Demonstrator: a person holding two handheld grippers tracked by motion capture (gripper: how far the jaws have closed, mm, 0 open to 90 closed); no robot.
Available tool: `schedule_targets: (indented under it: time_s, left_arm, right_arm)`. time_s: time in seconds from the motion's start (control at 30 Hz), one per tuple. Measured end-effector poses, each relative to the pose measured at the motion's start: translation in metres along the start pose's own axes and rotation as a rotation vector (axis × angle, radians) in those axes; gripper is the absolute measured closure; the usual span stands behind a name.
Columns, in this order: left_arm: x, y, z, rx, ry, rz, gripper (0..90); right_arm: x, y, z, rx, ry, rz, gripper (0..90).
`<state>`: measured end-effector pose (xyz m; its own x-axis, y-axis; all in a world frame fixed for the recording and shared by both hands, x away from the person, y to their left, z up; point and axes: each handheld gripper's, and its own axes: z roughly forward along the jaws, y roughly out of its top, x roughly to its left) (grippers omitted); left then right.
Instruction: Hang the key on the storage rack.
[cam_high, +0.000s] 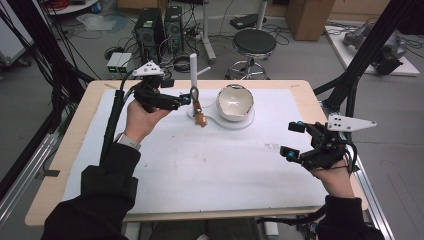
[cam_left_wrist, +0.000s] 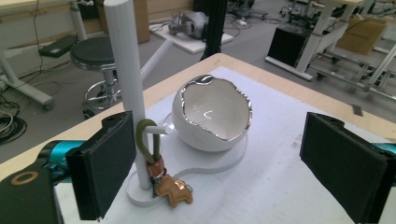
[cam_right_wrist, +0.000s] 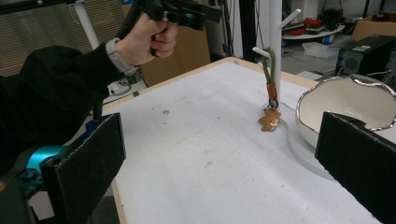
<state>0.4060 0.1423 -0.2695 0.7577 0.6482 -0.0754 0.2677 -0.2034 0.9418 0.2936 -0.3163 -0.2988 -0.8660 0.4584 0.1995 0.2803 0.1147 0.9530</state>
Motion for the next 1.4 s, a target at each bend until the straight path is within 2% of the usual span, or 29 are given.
schedule_targets:
  time_s: [0.2, 0.3, 0.4, 0.57, 0.7, 0.77, 0.9, 0.97, 1.03, 1.07, 1.13, 1.23, 1.4]
  left_arm:
    - [-0.008, -0.007, -0.021, -0.007, -0.02, 0.017, 10.2]
    - [-0.011, -0.014, -0.032, -0.019, -0.062, 0.012, 10.2]
    - [-0.014, -0.023, -0.044, -0.026, -0.073, 0.001, 10.2]
    - [-0.021, -0.037, -0.069, -0.037, -0.065, 0.015, 10.2]
    - [-0.025, -0.051, -0.091, -0.085, -0.053, 0.001, 10.1]
    - [-0.024, -0.059, -0.097, -0.105, -0.06, -0.018, 10.1]
    - [-0.024, -0.072, -0.109, -0.116, -0.049, -0.028, 10.1]
    - [-0.024, -0.074, -0.113, -0.105, -0.028, -0.021, 9.3]
    - [-0.025, -0.078, -0.116, -0.13, -0.015, -0.03, 5.4]
    - [-0.026, -0.079, -0.117, -0.131, -0.008, -0.025, 5.3]
    - [-0.028, -0.082, -0.118, -0.111, 0.001, -0.029, 5.4]
    - [-0.032, -0.084, -0.119, -0.095, 0.013, -0.013, 5.3]
    - [-0.038, -0.084, -0.125, -0.067, 0.027, 0.02, 5.3]
  right_arm:
    - [-0.003, -0.001, 0.002, 0.015, -0.016, -0.004, 0.8]
    - [-0.003, -0.001, 0.002, 0.016, -0.019, -0.009, 0.8]
    - [-0.002, 0.0, 0.0, 0.011, -0.024, -0.013, 0.8]
    - [-0.002, 0.002, -0.002, 0.006, -0.029, -0.01, 0.8]
    - [-0.005, 0.002, 0.0, 0.001, -0.032, -0.008, 0.8]
    - [-0.006, 0.003, 0.002, 0.002, -0.032, -0.008, 0.8]
    - [-0.007, 0.003, 0.008, 0.014, -0.03, -0.012, 0.8]
    - [-0.008, 0.004, 0.01, 0.018, -0.036, -0.014, 0.8]
    - [-0.01, 0.004, 0.011, 0.02, -0.052, -0.014, 0.8]
    - [-0.011, 0.004, 0.011, 0.023, -0.075, -0.014, 0.8]
    - [-0.011, 0.004, 0.012, 0.025, -0.083, -0.013, 0.8]
    - [-0.012, 0.004, 0.012, 0.021, -0.08, -0.023, 0.8]
    - [-0.014, 0.005, 0.01, 0.006, -0.077, -0.013, 0.8]
